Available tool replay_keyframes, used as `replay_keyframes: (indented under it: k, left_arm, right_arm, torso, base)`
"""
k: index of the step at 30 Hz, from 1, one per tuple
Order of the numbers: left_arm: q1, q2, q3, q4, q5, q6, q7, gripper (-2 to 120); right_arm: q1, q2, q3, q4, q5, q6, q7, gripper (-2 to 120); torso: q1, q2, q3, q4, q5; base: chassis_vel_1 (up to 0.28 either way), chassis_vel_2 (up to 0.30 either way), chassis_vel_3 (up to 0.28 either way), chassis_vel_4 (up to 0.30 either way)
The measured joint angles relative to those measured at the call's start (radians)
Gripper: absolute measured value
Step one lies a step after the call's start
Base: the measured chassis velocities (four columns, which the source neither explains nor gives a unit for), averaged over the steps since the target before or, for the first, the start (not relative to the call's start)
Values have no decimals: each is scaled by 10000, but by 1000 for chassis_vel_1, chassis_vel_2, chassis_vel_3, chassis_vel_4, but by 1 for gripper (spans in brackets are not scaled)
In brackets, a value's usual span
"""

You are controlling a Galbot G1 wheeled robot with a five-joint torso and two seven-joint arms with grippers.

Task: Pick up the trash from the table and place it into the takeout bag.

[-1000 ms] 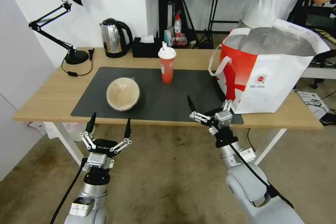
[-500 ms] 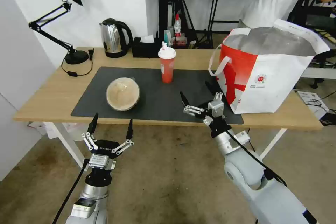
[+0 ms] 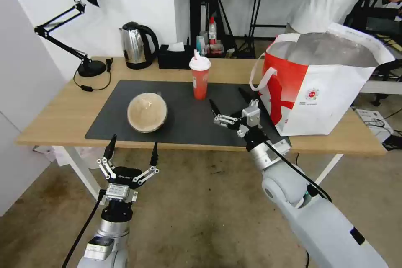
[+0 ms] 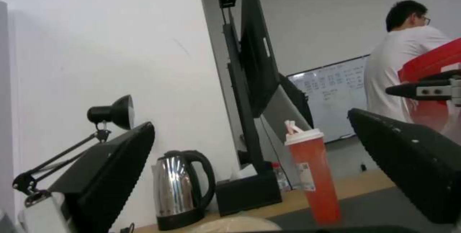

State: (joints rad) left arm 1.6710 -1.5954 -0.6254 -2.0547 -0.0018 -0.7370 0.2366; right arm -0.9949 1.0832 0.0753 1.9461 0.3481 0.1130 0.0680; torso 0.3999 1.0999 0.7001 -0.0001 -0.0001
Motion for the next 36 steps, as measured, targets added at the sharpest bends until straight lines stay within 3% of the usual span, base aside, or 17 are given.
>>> replay_keyframes:
  k: [16,36]
  left_arm:
    - [-238,-1,-6,297,-12,33,-8,100]
    - [-366,-4,-38,430,-12,46,-12,100]
  right_arm:
    - [1375,494,-882,-1371,185,-148,23,99]
    - [2418,1031,-1254,-2928,157,5,-15,99]
  torso:
    - [0,0,0,1,0]
    - [0,0,-1,1,0]
  base:
    - [0,0,0,0]
    - [0,0,0,0]
